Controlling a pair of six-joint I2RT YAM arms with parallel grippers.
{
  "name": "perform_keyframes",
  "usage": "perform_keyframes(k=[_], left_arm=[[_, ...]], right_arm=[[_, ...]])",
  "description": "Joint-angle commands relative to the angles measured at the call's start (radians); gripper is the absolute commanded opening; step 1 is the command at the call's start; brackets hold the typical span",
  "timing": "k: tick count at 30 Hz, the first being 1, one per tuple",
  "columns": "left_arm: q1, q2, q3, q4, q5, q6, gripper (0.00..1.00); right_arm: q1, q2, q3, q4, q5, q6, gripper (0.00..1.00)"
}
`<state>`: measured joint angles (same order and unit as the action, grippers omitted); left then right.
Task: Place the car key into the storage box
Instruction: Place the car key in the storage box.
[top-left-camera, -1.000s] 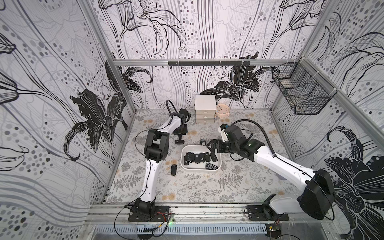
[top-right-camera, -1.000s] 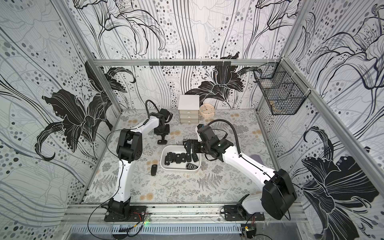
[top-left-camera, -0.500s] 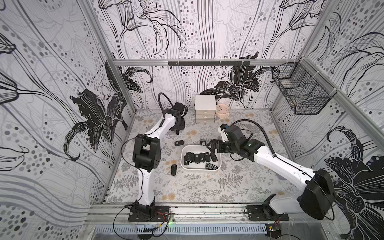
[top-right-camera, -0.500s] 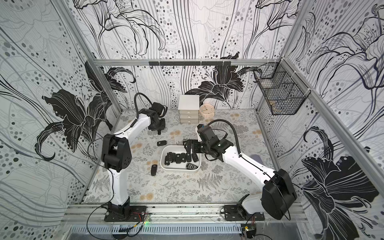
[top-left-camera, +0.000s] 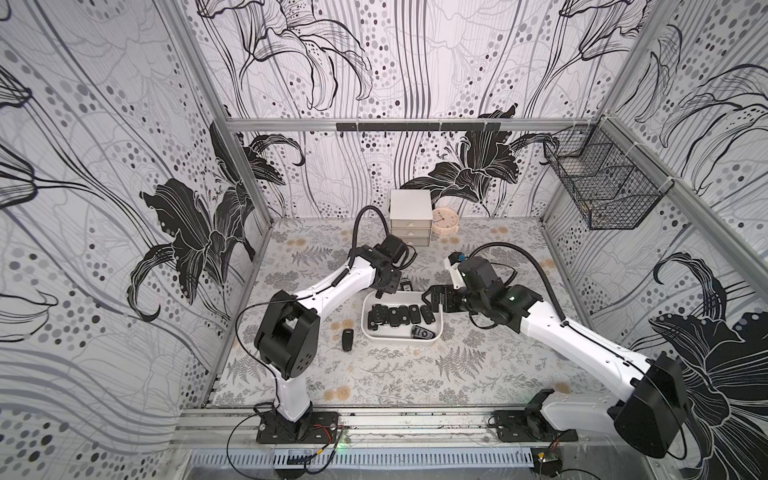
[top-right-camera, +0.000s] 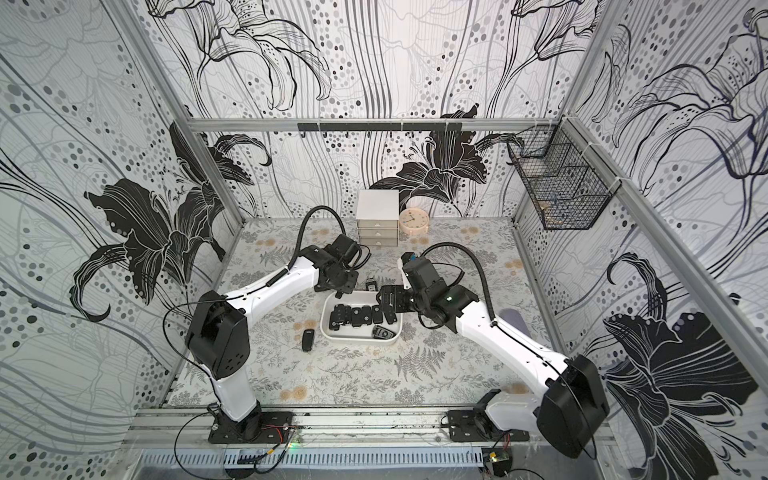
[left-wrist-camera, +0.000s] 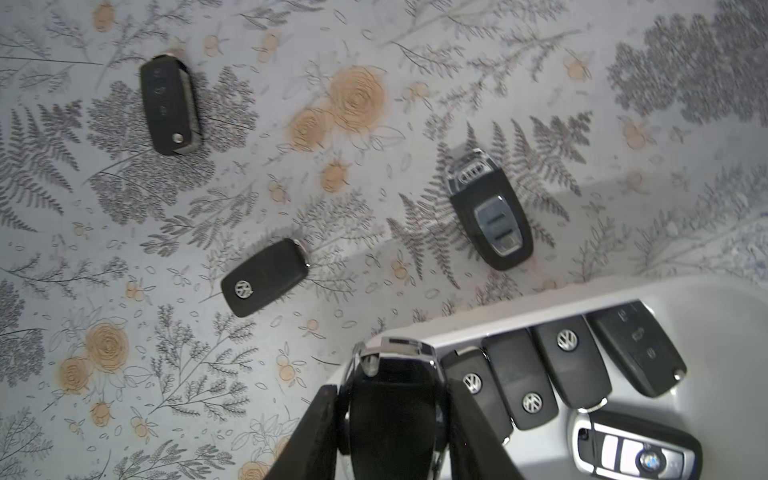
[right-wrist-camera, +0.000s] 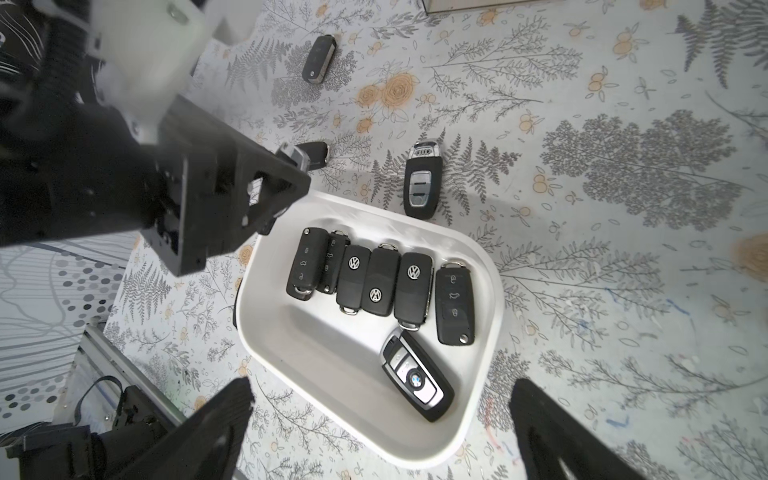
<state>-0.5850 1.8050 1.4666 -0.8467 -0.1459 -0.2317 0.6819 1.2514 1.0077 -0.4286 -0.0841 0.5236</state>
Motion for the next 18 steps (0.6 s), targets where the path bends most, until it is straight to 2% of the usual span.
perform_keyframes(k=[1,11,18], left_arm=[[-0.049,-0.066,-0.056,0.070,0.012,0.058,0.35],[-0.202,-0.097,-0.195,0.145,0.000,0.088,0.35],[-0.241,-0.081,-0.273,0.211,0.028,0.083,0.37]], right_arm=[[-0.007,-0.055,-0.038,-0.061,0.032,-0.034,1.00],[-0.008,-0.184,-0.137,-0.103,0.038,-0.014,1.00],[-0.007,-0.223,-0.168,-0.099,0.034,0.020,1.00]])
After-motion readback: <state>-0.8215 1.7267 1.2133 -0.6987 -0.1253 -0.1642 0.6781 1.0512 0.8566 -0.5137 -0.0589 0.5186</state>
